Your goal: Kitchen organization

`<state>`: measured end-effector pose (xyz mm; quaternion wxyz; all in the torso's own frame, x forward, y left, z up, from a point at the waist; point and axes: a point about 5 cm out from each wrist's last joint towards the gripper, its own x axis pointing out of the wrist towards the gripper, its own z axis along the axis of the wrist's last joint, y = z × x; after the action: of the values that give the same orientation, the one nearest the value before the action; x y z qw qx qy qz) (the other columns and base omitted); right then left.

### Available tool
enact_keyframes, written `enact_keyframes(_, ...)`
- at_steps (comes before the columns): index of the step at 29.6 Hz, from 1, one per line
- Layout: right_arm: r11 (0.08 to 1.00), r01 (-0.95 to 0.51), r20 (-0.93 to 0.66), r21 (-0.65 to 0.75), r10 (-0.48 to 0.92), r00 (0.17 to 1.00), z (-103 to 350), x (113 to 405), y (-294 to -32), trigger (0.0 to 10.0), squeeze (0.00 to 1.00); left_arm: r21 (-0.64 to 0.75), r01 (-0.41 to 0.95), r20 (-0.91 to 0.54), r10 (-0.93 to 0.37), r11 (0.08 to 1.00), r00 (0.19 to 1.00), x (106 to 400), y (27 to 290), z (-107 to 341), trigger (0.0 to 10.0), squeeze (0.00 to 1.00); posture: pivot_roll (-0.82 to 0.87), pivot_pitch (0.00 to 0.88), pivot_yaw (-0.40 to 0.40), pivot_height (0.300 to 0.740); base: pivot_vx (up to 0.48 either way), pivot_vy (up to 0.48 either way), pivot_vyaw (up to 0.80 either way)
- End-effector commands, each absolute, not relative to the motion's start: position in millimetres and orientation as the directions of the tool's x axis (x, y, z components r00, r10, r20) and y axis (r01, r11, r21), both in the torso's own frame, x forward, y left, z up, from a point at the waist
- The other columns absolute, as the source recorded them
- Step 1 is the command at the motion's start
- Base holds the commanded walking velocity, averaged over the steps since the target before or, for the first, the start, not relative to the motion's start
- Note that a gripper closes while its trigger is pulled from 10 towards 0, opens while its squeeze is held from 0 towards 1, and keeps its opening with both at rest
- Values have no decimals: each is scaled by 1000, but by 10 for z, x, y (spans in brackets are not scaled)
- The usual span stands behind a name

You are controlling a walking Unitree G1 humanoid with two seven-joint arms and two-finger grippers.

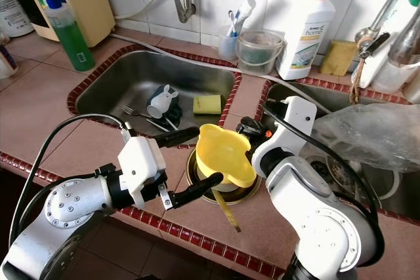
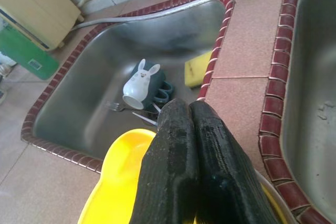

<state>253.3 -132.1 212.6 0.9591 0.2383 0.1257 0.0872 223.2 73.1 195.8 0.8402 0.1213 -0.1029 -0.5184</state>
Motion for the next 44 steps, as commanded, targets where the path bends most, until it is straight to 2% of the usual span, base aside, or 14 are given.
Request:
enact_keyframes(1,851,-146,-154,505,255,955,2174,2491,-1270,1098,0,325,849,39,-903,417,428,2232,717,1959,10000,0,-182,76,12,711,0,0,0)
enact_keyframes(2,848,-156,-150,507,265,953,2173,2490,-1265,4941,0,325,849,39,-903,417,428,2232,717,1959,10000,0,-182,77,12,711,0,0,0)
enact_keyframes(3,842,-161,-156,515,276,948,2159,2490,-1257,6824,0,325,849,39,-903,416,428,2232,716,1959,10000,0,-182,77,12,711,0,0,0)
enact_keyframes(4,837,-138,-172,530,265,949,2126,2506,-1274,9490,1000,326,849,38,-903,416,428,2235,716,1960,10000,0,-182,78,13,711,0,0,0)
enact_keyframes(5,836,-130,-175,534,259,950,2118,2513,-1284,10000,1000,327,848,38,-903,417,429,2237,716,1961,10000,0,-182,78,13,711,0,0,0)
enact_keyframes(21,885,-82,-269,458,226,936,2006,2453,-1313,10000,1000,329,846,46,-902,419,429,2274,706,1973,10000,0,-199,93,18,711,0,0,0)
enact_keyframes(44,903,-47,-366,426,220,904,1883,2422,-1373,10000,1000,329,844,57,-901,424,430,2282,683,1981,10000,0,-207,99,5,711,0,0,0)
